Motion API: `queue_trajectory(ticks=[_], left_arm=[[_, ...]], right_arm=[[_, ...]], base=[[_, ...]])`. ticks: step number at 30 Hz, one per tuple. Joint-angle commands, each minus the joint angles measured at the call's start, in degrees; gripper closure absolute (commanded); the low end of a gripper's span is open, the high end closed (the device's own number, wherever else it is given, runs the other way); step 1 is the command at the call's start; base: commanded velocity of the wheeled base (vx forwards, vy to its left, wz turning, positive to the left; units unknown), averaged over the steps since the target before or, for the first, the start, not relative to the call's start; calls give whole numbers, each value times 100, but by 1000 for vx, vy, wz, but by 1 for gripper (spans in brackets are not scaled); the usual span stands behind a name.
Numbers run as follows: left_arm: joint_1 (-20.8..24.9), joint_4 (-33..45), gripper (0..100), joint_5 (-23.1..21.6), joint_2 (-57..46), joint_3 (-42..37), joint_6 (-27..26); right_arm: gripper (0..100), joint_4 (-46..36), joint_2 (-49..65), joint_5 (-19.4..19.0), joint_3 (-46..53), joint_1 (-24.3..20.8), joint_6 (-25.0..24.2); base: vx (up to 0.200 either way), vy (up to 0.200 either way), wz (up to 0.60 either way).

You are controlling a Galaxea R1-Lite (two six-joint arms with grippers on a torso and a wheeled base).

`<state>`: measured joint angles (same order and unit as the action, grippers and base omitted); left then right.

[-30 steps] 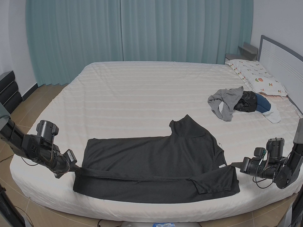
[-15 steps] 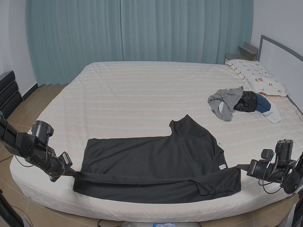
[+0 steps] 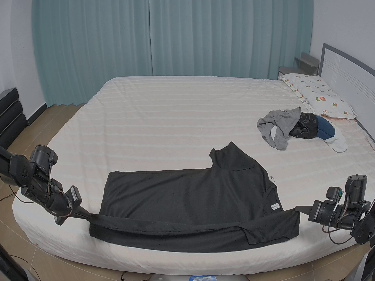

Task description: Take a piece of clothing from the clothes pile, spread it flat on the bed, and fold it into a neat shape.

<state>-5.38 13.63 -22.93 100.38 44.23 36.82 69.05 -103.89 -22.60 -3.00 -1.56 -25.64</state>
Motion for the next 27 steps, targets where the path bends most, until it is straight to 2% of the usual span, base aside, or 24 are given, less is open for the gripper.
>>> queue_trajectory(ticks=[1, 9, 20, 21, 27], left_arm=[[-104, 43, 100, -1, -89, 51, -34], [-227, 307, 100, -10, -115, 16, -342], [-192, 360, 100, -18, 325, 297, -315], [-192, 518, 100, -18, 650, 596, -289], [-218, 597, 100, -18, 1089, 991, -263]], right_arm=[[100, 3, 167, -7, 150, -55, 6], [100, 3, 378, -60, 291, -55, -3], [100, -49, 185, -69, -34, -64, -3], [100, -23, -158, -43, -280, -64, -3], [100, -49, -852, -7, -764, -55, -29]], base=[[0, 0, 0], [0, 0, 0], [0, 0, 0], [0, 0, 0], [0, 0, 0]])
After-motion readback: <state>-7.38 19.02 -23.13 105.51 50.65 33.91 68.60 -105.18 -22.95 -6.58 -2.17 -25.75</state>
